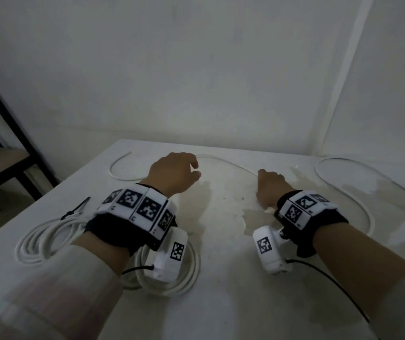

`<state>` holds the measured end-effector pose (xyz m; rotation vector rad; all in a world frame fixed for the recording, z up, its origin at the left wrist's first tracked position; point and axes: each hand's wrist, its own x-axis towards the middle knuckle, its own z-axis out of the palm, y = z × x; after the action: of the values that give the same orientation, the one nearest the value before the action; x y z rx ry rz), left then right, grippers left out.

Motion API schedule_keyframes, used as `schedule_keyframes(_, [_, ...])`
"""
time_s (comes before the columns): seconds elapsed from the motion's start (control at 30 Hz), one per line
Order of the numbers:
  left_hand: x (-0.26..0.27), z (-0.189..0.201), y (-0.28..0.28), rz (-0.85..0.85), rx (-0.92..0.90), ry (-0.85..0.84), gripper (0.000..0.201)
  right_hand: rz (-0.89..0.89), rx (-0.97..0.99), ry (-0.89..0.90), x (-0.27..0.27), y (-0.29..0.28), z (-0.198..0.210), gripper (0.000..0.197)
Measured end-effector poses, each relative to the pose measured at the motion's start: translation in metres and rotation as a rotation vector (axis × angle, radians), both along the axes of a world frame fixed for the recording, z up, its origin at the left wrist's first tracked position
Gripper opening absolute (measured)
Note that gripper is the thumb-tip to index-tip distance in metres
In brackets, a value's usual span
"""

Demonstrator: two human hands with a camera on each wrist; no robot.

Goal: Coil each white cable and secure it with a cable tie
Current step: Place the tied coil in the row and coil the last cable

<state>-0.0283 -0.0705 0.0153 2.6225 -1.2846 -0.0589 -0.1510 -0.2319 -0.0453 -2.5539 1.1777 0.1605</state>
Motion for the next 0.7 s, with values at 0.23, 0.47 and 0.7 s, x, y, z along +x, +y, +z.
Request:
schedule_keyframes(0.23, [-0.032,-0.006,-0.047,-0.232,0.145,0.003,0.054,0.045,0.002,-0.187,-0.013,0.003,0.014,0.037])
schedule_keyframes(0.47, [-0.063,-0.015,-0.088,-0.315,0.082,-0.076,0.03,0.08,-0.062,-0.428,-0.052,0.003,0.049,0.021])
schedule_keyframes(0.7, [-0.053,-0.009,-0.081,-0.311,-0.126,-0.113,0.018,-0.089,-0.099,-0.607,-0.103,-0.012,0.078,0.029])
